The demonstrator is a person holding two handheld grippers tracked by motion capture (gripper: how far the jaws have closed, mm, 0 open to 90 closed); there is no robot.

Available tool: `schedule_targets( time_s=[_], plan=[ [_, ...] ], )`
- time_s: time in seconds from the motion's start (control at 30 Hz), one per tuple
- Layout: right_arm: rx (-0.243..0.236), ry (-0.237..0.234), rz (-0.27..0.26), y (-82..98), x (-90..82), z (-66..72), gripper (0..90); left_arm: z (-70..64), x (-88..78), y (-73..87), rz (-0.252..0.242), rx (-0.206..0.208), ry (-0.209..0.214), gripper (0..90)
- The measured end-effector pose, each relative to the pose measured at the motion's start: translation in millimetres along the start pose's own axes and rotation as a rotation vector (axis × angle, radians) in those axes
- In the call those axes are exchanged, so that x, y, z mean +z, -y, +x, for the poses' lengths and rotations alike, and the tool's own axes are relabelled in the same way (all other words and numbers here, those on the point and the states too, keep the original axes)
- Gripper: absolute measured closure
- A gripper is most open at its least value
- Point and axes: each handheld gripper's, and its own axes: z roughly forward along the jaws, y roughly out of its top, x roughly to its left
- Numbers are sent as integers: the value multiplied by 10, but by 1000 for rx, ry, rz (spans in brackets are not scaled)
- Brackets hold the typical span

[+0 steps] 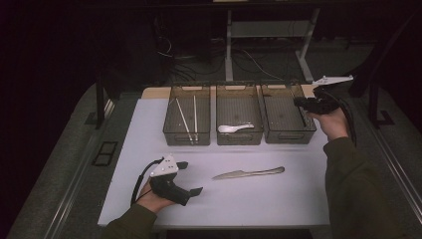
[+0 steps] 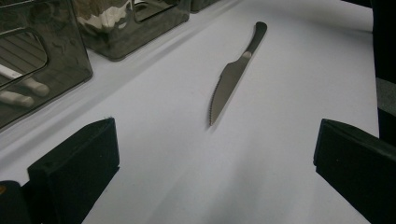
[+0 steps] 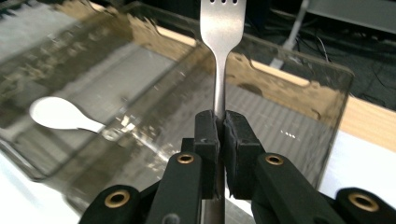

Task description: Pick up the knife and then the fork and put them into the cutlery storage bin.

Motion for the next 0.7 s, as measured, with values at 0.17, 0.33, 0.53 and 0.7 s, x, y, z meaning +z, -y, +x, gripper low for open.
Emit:
schedule_targets(
  time_s=[0.17,0.33,0.53,0.7],
  plan=[
    [17,13,46,112,96,-72,841,-2,3,-1,2,1,3,0],
    [19,21,109,230,175,-110,841,-4,1,-3,2,3,2,0],
    [27,23,163,344,240,-161,841,-7,12,0,7,1,5,0],
    [4,37,204,358,291,-153,840,-10,20,2,8,-1,7,0]
  ],
)
